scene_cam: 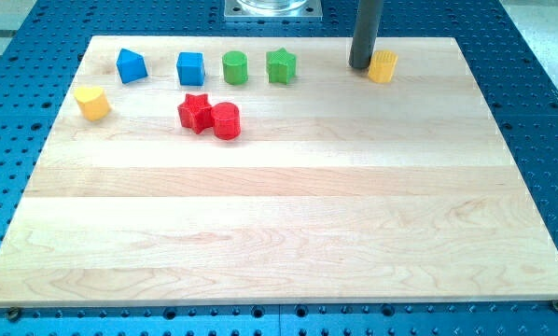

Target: Move the yellow hexagon parallel to the right of the green star

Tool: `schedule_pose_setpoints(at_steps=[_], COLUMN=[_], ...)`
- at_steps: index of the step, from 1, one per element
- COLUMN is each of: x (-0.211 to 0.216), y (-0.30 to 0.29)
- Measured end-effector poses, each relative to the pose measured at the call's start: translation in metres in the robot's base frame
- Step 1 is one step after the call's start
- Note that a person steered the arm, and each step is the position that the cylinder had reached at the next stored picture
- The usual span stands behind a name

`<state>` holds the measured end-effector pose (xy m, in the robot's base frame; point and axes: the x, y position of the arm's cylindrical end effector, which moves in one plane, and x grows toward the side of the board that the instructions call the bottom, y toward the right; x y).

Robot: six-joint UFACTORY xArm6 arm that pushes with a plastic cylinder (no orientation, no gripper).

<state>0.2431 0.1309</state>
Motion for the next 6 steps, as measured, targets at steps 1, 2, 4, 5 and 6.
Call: schedule_pose_setpoints(at_steps=[1,2,4,5,6], x=[-0.018,-0.019,-0.011,0.03,0.069], y=[0.002,0.012,0.06,0.064,0.046])
